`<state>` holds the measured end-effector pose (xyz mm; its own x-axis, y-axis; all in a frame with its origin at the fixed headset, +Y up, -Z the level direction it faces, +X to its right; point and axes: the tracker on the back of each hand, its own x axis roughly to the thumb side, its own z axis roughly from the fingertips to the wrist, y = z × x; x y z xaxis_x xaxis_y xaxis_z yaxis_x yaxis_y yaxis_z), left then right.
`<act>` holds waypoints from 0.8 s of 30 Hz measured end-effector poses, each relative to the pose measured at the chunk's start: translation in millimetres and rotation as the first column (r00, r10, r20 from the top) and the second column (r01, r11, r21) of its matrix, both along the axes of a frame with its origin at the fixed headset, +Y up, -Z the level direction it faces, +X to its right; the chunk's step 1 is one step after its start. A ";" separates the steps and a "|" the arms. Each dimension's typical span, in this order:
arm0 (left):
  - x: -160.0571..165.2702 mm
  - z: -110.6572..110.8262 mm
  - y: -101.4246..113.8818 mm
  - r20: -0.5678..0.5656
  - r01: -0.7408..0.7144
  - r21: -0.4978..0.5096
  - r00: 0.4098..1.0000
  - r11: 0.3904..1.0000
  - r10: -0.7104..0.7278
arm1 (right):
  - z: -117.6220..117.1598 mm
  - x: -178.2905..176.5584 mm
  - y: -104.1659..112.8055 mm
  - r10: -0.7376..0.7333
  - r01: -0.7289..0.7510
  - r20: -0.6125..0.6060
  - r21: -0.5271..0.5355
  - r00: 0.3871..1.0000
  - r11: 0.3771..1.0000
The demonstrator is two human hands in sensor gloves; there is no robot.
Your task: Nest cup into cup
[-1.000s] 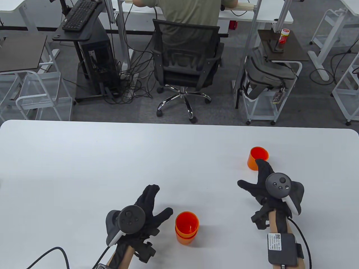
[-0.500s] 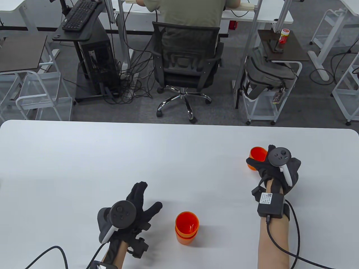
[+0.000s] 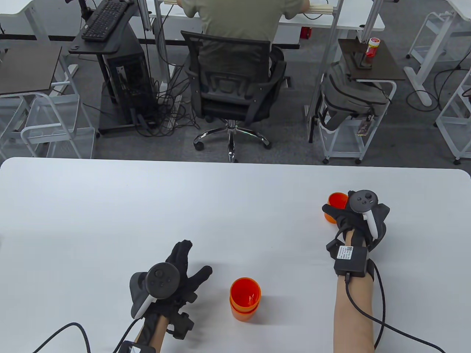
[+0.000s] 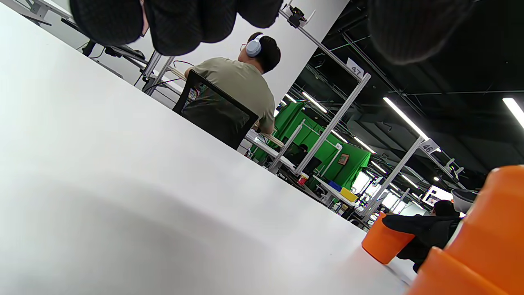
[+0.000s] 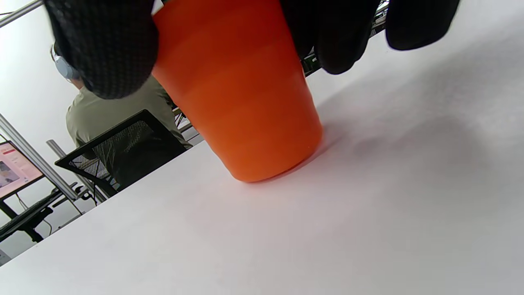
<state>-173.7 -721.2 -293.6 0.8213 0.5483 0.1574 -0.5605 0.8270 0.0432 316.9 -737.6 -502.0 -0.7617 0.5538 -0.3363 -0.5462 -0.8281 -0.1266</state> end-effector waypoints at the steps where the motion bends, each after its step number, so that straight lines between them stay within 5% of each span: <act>1: -0.2 0.3 -0.3 -0.002 0.002 -0.004 1.000 1.000 -0.002 | 0.3 0.1 0.0 -0.014 0.014 0.006 0.001 1.000 1.000; 7: -2.0 0.7 0.8 -0.014 0.006 -0.005 1.000 1.000 -0.007 | 4.9 -3.4 5.1 -0.005 0.005 -0.003 0.045 1.000 0.999; 15: -4.2 -0.7 0.3 -0.018 0.023 -0.010 1.000 1.000 -0.023 | 38.4 -38.5 54.4 -0.041 0.077 -0.234 0.147 0.971 0.986; 24: -6.7 0.8 3.8 -0.020 0.030 0.003 0.999 1.000 -0.030 | 120.2 -117.6 108.4 -0.018 0.171 -0.617 0.190 0.787 0.967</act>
